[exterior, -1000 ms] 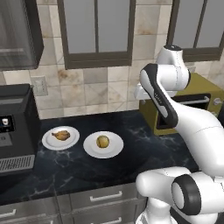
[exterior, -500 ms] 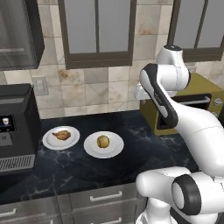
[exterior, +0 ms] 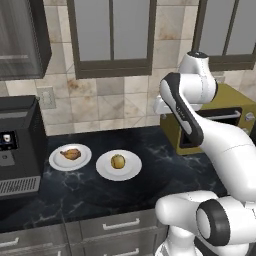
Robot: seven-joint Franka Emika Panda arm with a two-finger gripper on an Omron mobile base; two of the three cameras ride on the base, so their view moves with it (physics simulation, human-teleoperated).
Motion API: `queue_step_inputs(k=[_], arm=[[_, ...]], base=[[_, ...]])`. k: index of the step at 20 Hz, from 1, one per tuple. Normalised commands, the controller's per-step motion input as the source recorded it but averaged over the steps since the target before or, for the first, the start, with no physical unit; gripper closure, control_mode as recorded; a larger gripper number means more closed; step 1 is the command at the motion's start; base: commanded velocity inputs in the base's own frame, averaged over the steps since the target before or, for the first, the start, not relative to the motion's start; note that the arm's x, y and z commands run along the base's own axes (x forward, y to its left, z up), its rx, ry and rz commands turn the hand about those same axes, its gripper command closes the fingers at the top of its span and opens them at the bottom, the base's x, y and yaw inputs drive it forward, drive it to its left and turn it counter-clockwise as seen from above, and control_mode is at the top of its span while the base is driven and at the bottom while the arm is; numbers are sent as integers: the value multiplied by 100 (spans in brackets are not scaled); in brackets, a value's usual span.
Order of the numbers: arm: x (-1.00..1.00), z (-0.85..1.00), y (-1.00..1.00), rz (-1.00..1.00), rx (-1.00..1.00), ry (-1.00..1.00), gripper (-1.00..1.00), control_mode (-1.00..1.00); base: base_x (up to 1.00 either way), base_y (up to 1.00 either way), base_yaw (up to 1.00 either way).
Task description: Open the toaster oven door. Place the bread on the top rack in the toaster oven and place the chicken drumstick on the bottom rack.
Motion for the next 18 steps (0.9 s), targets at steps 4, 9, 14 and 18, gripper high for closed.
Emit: queue_step_inputs(k=[4,9,14,18], arm=[[3,0,0,0,0,0,-100,-100],[0,-13,-70,-15,14,-1,-100,-100],[0,-29,-100,-32,54,-9,-100,-100],[1,-24,-90,-46,41,-10,-100,-100]], base=[[0,0,0],[0,0,0],[0,0,0],[0,0,0]])
